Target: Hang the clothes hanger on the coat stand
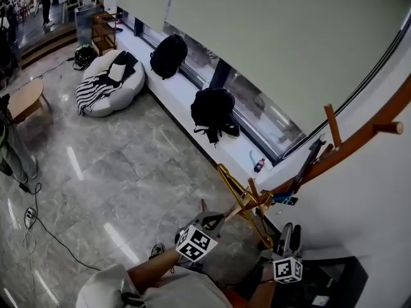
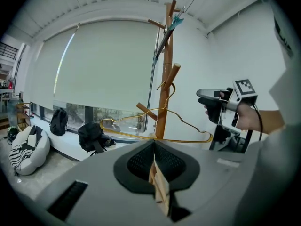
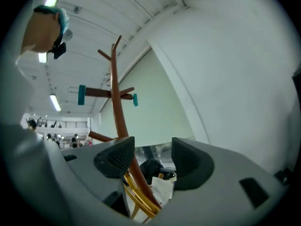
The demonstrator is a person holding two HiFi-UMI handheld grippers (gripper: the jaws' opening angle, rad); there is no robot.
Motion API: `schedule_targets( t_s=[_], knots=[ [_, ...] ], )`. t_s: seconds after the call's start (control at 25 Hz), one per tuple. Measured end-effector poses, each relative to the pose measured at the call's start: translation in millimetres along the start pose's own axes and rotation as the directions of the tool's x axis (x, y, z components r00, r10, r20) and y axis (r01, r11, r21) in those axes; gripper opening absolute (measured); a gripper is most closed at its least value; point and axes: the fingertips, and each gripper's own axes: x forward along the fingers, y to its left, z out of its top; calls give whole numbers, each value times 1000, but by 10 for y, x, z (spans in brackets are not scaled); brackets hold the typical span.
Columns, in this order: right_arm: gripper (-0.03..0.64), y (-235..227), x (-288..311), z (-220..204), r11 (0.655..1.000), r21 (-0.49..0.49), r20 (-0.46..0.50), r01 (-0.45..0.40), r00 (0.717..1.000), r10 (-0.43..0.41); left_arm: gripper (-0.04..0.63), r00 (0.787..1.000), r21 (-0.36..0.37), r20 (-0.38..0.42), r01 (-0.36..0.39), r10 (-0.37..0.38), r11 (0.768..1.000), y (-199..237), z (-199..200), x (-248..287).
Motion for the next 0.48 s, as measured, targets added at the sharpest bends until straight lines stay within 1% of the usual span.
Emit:
schedule_targets(
  t_s=[0.08, 0.12, 0.2, 0.32, 0.4, 0.48],
  knots=[
    [241, -41, -85, 48, 996, 73, 49, 41, 998, -45, 11, 1000, -4, 0, 13, -13, 1000, 59, -36, -101],
    [230, -38, -128, 57, 993, 93, 63, 67, 995, -73, 11, 1000, -6, -1, 17, -17, 1000, 99, -57, -160],
    [163, -11, -241, 37, 986, 101, 76, 132, 987, -140, 11, 1000, -3, -12, 18, -18, 1000, 196, -120, -291],
    [74, -3, -446, -85, 971, 93, 72, 222, 971, -229, 11, 999, 40, -37, -7, 9, 999, 391, -254, -441],
    [33, 68, -518, -150, 969, 96, 61, 227, 970, -234, 11, 999, 46, -29, -32, 34, 998, 560, -252, -522],
    [15, 220, -558, -159, 975, 108, 50, 195, 978, -201, 11, 998, 40, -6, -59, 59, 997, 700, -169, -648]
  ],
)
